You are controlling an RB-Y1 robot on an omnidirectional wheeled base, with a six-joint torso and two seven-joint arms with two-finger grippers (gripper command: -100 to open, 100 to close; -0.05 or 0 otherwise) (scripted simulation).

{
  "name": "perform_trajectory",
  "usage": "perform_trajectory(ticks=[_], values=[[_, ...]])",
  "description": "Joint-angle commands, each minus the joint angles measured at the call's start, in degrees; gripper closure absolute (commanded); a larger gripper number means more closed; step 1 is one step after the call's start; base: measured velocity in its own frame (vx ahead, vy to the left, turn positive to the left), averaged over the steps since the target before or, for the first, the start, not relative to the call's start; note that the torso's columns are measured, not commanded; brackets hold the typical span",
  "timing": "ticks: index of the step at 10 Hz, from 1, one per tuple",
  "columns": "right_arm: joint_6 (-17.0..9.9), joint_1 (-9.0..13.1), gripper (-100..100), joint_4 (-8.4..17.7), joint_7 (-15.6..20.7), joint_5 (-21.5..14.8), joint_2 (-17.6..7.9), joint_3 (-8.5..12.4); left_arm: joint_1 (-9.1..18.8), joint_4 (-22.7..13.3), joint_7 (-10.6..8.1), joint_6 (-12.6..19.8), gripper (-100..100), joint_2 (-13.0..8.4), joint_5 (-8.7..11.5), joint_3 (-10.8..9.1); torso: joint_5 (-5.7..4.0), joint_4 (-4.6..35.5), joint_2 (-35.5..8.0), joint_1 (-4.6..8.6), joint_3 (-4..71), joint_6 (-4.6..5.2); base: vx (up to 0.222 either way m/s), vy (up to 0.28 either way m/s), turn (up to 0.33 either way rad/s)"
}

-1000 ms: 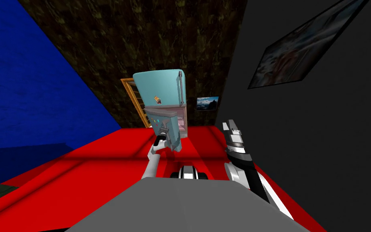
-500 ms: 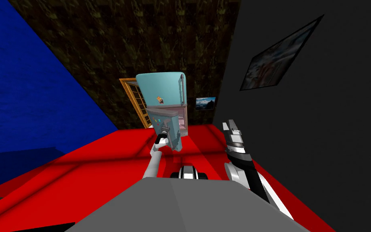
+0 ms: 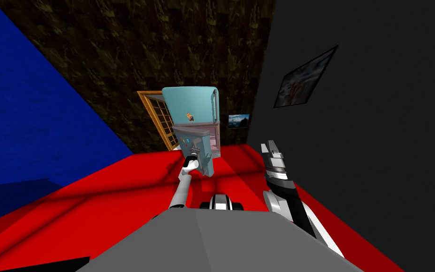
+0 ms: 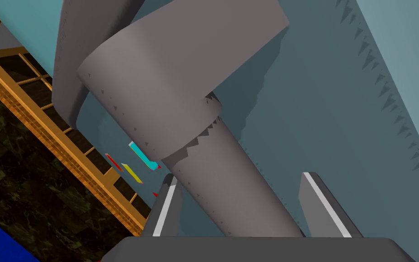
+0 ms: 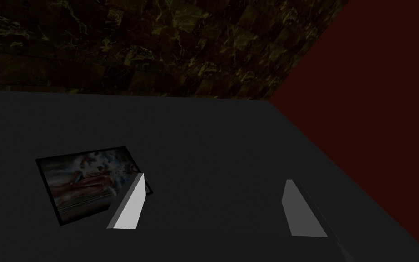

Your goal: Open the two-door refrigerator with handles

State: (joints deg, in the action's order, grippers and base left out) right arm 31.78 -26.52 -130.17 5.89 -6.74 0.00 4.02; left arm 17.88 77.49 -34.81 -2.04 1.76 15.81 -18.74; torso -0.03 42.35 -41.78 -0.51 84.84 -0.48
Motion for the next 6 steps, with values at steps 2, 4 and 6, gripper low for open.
perform_trajectory(ticks=[2, 4, 6], values=[[0.00, 0.01, 0, 0.00, 0.00, 0.00, -0.01, 0.00, 2.61, -2.71, 5.27, -1.35, 100, -0.32, 3.46, -1.23, 0.08, -0.08, -0.47, 0.17, -0.26, 0.27, -0.199, 0.178, -0.073], [0.00, 0.02, 0, 0.00, 0.00, 0.00, -0.01, 0.00, 4.90, -5.43, 8.67, -2.18, 100, -0.10, 6.86, -1.85, 0.00, -0.08, -0.31, 0.29, -0.13, 0.50, -0.215, 0.230, -0.203], [0.00, -0.01, 0, 0.00, 0.00, 0.00, 0.01, 0.00, 7.20, -8.15, 11.55, -3.01, 100, 0.12, 9.58, -2.48, -0.10, -0.09, -0.12, 0.69, -0.06, 0.26, -0.151, 0.121, -0.074]])
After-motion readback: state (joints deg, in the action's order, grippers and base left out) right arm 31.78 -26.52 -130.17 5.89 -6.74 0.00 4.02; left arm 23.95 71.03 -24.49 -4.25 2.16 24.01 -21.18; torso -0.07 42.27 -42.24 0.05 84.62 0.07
